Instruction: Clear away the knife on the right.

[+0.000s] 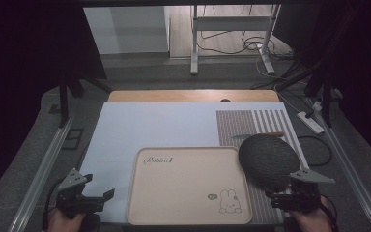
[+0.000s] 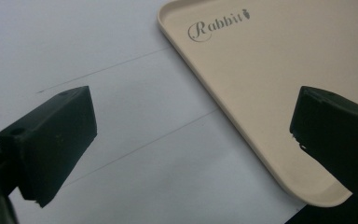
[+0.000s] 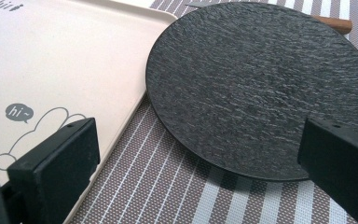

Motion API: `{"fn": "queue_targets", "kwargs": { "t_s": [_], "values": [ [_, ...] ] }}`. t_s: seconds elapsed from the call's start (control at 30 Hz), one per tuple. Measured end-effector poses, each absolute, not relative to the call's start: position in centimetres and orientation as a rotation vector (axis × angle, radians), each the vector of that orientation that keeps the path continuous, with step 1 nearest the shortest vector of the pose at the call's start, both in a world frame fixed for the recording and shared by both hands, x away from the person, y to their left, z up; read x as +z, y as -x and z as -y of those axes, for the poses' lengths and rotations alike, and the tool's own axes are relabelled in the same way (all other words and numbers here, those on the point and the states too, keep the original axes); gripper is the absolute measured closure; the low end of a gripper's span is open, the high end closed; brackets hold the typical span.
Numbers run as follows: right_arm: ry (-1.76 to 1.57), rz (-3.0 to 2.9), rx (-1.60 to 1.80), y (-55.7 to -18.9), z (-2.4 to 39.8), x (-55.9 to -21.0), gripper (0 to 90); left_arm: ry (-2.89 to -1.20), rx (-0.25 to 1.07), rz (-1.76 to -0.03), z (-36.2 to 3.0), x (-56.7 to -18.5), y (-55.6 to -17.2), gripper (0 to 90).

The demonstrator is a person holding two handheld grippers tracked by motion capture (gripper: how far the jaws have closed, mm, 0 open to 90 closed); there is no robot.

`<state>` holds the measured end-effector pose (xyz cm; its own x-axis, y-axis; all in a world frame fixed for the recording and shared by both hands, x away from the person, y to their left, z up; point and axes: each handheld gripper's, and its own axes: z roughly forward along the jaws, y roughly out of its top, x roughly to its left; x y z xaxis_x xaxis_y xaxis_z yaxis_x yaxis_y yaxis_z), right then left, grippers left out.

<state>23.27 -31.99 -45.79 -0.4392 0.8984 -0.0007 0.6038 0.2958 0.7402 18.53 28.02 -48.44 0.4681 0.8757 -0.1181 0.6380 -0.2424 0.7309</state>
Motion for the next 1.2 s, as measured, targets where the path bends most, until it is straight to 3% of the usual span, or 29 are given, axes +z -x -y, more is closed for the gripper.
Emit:
{"fn": "queue_targets", "kwargs": {
  "t_s": [1.2],
  "values": [
    [-1.303, -2.255, 0.938, -24.3, 31.2, -45.7, 0.0, -1.937, 0.335, -1.228, -28.7, -48.5, -18.5, 1.6]
  ]
}}
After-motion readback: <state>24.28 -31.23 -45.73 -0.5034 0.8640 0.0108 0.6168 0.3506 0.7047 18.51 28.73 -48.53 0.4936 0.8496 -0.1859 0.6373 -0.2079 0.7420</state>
